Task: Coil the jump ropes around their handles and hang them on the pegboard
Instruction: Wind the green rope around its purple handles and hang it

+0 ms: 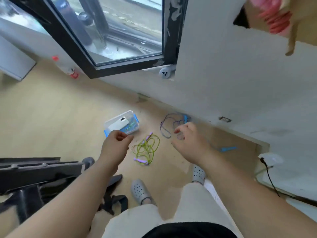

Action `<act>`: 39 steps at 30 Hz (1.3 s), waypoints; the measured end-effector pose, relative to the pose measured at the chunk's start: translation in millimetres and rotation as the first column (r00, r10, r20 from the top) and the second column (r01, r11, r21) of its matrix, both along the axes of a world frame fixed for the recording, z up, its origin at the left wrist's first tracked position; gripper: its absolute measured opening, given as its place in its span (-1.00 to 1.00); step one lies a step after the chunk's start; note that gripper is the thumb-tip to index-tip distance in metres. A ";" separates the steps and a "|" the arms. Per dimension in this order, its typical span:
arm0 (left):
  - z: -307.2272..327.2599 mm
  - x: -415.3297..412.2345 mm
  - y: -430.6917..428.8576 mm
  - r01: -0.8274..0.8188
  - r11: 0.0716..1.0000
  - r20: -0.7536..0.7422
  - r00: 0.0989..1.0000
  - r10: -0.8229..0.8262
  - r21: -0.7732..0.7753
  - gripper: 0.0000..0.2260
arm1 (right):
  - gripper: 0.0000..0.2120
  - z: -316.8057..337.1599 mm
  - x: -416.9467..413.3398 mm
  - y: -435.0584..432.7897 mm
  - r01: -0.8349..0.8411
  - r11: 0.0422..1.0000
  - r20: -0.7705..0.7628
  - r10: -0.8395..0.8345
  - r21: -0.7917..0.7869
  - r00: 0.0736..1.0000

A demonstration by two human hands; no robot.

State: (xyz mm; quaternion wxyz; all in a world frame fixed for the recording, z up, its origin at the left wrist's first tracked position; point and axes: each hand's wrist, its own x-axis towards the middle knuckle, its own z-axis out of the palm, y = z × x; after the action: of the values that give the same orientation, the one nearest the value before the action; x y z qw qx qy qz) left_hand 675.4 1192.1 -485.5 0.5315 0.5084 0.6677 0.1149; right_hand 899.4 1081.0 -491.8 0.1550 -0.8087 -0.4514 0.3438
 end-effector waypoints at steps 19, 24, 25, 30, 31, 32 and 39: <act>-502.6 -113.4 23.1 0.418 0.794 -0.331 0.747 -0.577 -0.440 -0.55 | -0.46 -510.8 -83.3 116.5 -0.509 0.633 -0.227 0.474 -0.584 0.851; -602.5 -97.8 21.0 0.769 0.462 -0.316 0.348 -0.883 -0.441 -0.44 | -0.42 -609.9 -99.6 118.5 -0.664 0.535 -0.321 0.597 -0.523 0.735; -619.4 -91.5 17.9 0.810 0.381 -0.299 0.266 -0.916 -0.447 -0.44 | -0.43 -627.9 -102.2 115.5 -0.685 0.523 -0.348 0.603 -0.507 0.718; -682.1 -70.7 0.9 0.848 0.113 -0.229 -0.010 -0.973 -0.518 -0.52 | -0.38 -700.7 -113.8 90.3 -0.742 0.422 -0.358 0.681 -0.521 0.639; -690.3 -71.1 0.2 0.834 0.106 -0.241 -0.033 -0.970 -0.542 -0.48 | -0.32 -707.3 -115.4 85.0 -0.736 0.408 -0.345 0.691 -0.541 0.636; -699.1 -71.9 -1.0 0.818 0.102 -0.248 -0.051 -0.967 -0.566 -0.42 | -0.26 -714.6 -115.7 79.6 -0.720 0.414 -0.339 0.678 -0.557 0.652; -718.4 -79.2 0.6 0.854 0.158 -0.412 -0.070 -0.909 -0.495 -0.50 | -0.44 -721.2 -105.2 80.3 -0.479 0.715 -0.380 0.313 -0.509 0.870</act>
State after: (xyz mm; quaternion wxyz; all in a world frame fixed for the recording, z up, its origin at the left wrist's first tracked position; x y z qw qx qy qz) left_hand 596.1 1192.6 -1203.9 0.2293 0.7964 0.3106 -0.4656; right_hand 794.2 1161.4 -1213.0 -0.1222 -0.6452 -0.4613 0.5967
